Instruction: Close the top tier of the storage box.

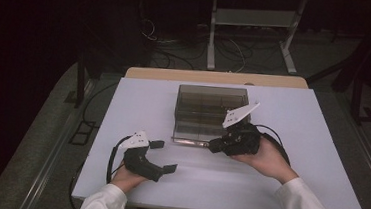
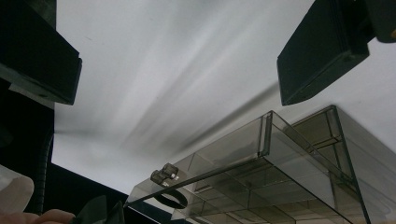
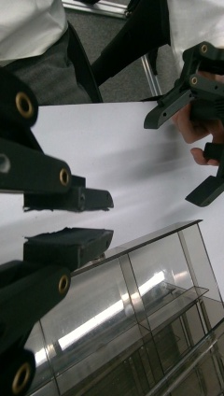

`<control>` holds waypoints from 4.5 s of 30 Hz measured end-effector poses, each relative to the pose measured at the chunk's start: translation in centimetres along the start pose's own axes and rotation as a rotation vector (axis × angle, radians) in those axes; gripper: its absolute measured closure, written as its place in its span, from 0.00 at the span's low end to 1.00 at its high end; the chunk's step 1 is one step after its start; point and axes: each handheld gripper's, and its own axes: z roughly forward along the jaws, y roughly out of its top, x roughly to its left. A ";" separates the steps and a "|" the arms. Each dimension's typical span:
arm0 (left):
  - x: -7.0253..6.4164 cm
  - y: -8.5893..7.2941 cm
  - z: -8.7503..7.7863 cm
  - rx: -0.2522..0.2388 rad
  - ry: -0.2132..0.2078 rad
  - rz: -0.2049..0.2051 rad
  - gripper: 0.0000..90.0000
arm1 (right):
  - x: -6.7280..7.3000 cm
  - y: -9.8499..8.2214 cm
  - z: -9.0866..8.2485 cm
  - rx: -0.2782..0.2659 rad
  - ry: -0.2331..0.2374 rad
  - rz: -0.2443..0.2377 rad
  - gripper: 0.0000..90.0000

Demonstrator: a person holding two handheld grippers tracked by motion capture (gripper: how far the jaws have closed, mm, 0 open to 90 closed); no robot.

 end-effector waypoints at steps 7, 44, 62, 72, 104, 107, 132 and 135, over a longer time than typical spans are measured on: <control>0.0 0.0 0.0 0.001 0.000 0.002 0.00 | 0.2 -0.1 0.6 0.011 -0.007 -0.001 0.97; 0.0 0.0 0.0 0.006 -0.002 0.006 0.00 | 0.0 -1.7 4.3 0.094 -0.042 0.038 0.99; 0.0 0.0 0.0 0.008 -0.002 0.007 0.00 | -0.4 -1.8 4.6 0.104 -0.088 0.050 0.99; 0.0 0.0 0.0 0.009 -0.001 0.006 0.00 | -0.6 -1.8 4.6 0.101 -0.099 0.053 0.99; 0.0 0.0 0.1 0.010 -0.002 0.006 0.00 | -2.1 -1.8 4.3 0.074 -0.109 0.074 0.99; 0.0 0.0 0.1 0.010 -0.003 0.006 0.00 | -2.2 -1.9 4.2 0.071 -0.108 0.083 0.99; 0.0 0.0 0.1 0.011 -0.003 0.006 0.00 | -3.3 -1.8 4.2 0.048 -0.110 0.115 0.99; 0.0 0.0 0.1 0.011 -0.003 0.007 0.00 | -3.4 -1.8 4.2 0.043 -0.109 0.115 0.99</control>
